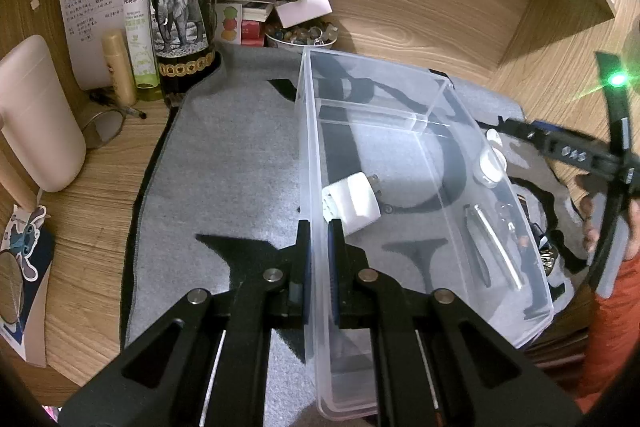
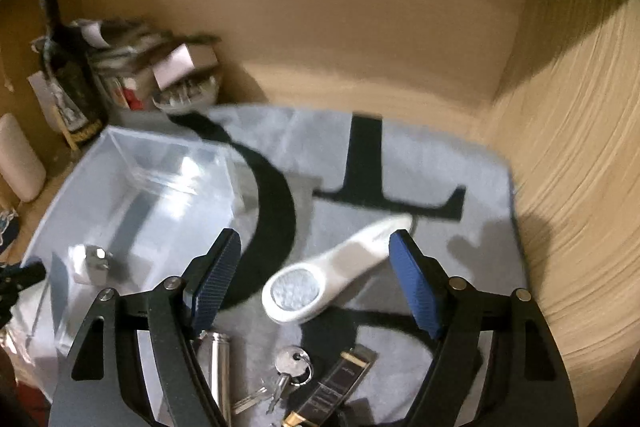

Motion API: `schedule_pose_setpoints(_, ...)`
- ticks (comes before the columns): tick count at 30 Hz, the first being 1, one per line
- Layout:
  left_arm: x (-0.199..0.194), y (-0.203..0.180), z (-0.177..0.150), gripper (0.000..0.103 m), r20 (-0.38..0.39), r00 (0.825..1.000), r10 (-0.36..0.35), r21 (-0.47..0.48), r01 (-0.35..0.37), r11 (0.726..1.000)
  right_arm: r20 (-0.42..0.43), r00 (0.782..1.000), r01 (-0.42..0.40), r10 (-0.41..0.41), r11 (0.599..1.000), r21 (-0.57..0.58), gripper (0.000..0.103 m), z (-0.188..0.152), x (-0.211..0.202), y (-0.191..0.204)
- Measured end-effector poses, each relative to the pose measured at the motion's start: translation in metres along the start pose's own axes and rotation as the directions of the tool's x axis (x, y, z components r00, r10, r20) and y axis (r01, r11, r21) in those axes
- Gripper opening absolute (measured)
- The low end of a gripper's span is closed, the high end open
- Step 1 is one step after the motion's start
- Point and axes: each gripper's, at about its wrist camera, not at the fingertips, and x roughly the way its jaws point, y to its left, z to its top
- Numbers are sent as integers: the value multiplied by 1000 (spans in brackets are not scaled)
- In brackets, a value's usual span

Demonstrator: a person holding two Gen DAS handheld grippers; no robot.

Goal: Organize rigid objects
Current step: 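Grasp the white handheld facial device with the right gripper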

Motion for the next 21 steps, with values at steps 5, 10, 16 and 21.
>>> schedule_pose_setpoints(5,0,0,0,8,0,1000,1,0,-1,1000,-84,996,-16,18,1000,25,74,-10,29,-1)
schedule_pose_setpoints(10,0,0,0,8,0,1000,2,-1,-2,1000,-156,987,-22,30,998,53,75,-15,50,-4)
schedule_pose_setpoints(16,0,0,0,8,0,1000,1,-2,-1,1000,-203,976,-55,73,994,92,58,-24,60,-11)
schedule_pose_setpoints(21,0,0,0,8,1,1000,4,1,-4,1000,-215,974,-56,69,996,66,47,-31,53,-13)
